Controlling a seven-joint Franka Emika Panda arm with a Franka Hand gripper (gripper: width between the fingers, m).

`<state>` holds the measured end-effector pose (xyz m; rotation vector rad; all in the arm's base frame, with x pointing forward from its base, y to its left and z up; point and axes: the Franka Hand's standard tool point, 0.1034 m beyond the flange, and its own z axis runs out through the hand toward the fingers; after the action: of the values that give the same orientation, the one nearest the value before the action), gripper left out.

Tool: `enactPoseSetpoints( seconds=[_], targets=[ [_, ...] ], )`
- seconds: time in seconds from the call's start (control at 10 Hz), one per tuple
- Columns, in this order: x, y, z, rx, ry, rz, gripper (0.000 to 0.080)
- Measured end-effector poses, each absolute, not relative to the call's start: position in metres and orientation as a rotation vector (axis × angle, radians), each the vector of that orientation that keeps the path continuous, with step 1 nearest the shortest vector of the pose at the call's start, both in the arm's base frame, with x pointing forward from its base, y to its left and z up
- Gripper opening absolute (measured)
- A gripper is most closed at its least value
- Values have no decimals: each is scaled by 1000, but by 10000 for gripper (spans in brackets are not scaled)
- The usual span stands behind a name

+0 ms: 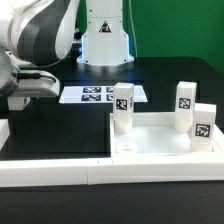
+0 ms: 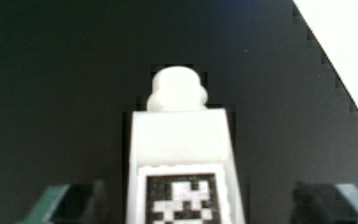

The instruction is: Assemble square table

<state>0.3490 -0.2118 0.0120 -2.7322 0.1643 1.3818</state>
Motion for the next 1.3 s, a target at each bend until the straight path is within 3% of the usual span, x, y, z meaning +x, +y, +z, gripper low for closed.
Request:
enactPoseSetpoints(
  seconds=[0.1, 0.2, 0.9, 1.1, 1.3],
  targets=[
    [349, -212, 12, -2732, 165, 1382, 427],
    [349, -212, 12, -2732, 165, 1382, 285],
    [352, -211, 14, -2738, 161, 1379, 287],
    [379, -195, 45, -2764, 127, 1328, 287],
    [409, -181, 96, -2796, 89, 1222, 287]
  ],
)
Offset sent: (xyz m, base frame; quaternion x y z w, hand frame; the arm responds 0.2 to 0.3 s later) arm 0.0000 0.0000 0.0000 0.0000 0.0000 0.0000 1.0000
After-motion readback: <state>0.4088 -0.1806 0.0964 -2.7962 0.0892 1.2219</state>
